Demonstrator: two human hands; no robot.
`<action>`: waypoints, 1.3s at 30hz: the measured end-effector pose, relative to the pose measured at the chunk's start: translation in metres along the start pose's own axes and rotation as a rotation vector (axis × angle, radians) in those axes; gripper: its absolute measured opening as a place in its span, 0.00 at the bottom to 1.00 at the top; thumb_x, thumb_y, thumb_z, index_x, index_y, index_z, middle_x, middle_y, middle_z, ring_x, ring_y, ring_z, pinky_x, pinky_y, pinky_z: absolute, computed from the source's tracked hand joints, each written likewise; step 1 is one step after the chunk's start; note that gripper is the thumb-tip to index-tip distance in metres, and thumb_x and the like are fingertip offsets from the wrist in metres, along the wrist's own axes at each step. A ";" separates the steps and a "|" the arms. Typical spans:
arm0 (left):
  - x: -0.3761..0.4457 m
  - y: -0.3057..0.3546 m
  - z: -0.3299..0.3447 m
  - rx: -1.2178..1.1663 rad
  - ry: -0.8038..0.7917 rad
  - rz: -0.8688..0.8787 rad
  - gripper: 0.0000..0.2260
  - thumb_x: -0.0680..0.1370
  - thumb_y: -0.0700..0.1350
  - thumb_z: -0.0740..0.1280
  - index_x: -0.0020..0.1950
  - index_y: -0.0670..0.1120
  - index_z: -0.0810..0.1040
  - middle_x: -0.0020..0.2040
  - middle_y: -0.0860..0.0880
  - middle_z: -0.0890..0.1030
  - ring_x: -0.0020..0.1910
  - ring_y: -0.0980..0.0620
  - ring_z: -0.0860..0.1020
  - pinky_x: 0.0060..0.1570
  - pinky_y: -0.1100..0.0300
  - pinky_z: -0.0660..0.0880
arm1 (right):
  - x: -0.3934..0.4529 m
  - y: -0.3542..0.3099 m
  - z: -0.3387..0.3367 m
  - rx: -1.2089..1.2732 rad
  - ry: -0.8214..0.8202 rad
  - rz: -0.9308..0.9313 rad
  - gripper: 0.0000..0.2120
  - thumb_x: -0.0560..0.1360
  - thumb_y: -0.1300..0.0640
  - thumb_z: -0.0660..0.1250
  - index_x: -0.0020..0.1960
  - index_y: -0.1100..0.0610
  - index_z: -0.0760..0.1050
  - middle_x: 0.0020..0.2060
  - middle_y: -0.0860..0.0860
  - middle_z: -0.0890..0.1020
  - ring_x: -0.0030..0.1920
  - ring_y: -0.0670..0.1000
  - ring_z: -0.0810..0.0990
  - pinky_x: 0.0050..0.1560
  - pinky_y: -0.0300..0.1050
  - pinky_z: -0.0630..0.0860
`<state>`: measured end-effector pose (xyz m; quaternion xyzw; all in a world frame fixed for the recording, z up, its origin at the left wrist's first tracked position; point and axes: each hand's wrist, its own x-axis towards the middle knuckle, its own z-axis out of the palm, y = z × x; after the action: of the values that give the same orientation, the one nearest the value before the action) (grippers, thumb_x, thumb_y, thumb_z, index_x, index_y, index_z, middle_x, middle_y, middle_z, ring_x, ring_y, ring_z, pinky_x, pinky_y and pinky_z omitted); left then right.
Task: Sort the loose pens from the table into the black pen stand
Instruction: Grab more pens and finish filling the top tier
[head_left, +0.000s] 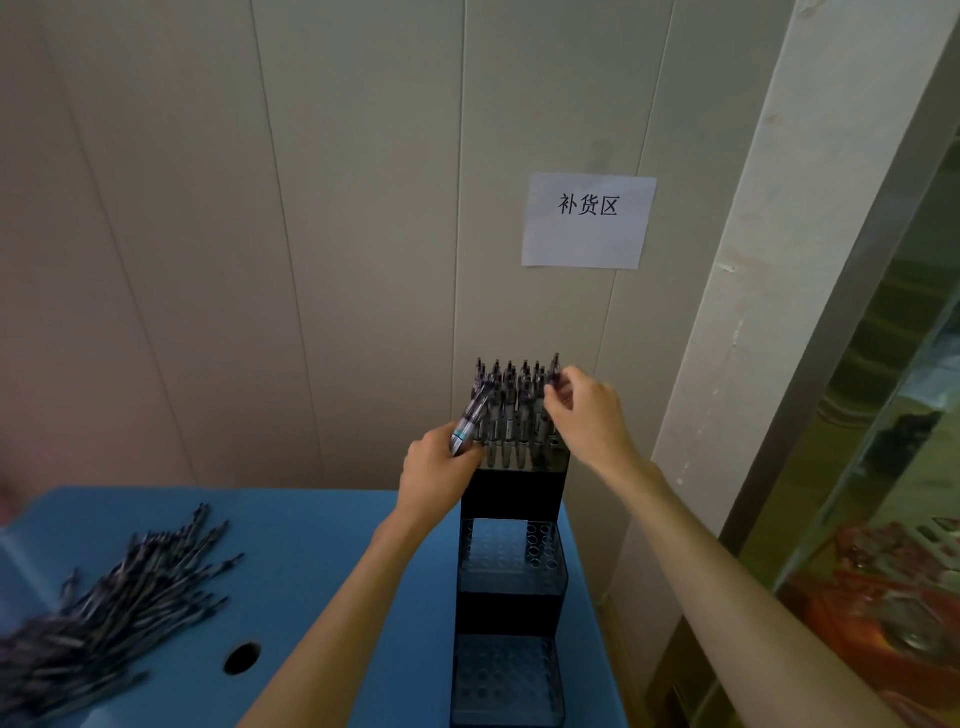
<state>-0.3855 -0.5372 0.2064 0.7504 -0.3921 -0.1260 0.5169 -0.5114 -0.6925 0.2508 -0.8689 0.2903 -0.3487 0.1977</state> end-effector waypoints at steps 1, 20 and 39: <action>0.000 0.000 0.000 0.003 -0.002 0.001 0.11 0.77 0.40 0.66 0.36 0.48 0.69 0.29 0.50 0.70 0.27 0.53 0.63 0.31 0.56 0.62 | 0.000 0.000 0.001 -0.002 0.003 0.002 0.07 0.82 0.57 0.63 0.52 0.59 0.75 0.39 0.52 0.81 0.37 0.53 0.82 0.39 0.51 0.82; -0.002 0.005 0.012 0.026 -0.038 0.014 0.13 0.76 0.39 0.65 0.35 0.50 0.67 0.29 0.51 0.69 0.26 0.54 0.64 0.29 0.60 0.61 | -0.015 0.012 0.006 -0.049 -0.132 0.121 0.13 0.78 0.50 0.69 0.38 0.55 0.81 0.30 0.49 0.83 0.29 0.47 0.83 0.43 0.37 0.79; 0.002 0.008 0.036 0.187 -0.016 0.073 0.03 0.76 0.47 0.64 0.44 0.49 0.76 0.34 0.48 0.79 0.29 0.52 0.74 0.30 0.57 0.70 | -0.037 -0.018 -0.003 0.635 -0.361 0.224 0.08 0.77 0.54 0.72 0.52 0.58 0.82 0.40 0.48 0.85 0.37 0.45 0.81 0.36 0.36 0.77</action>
<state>-0.4096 -0.5643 0.1981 0.7794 -0.4336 -0.0760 0.4457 -0.5284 -0.6556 0.2444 -0.7747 0.2215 -0.2391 0.5419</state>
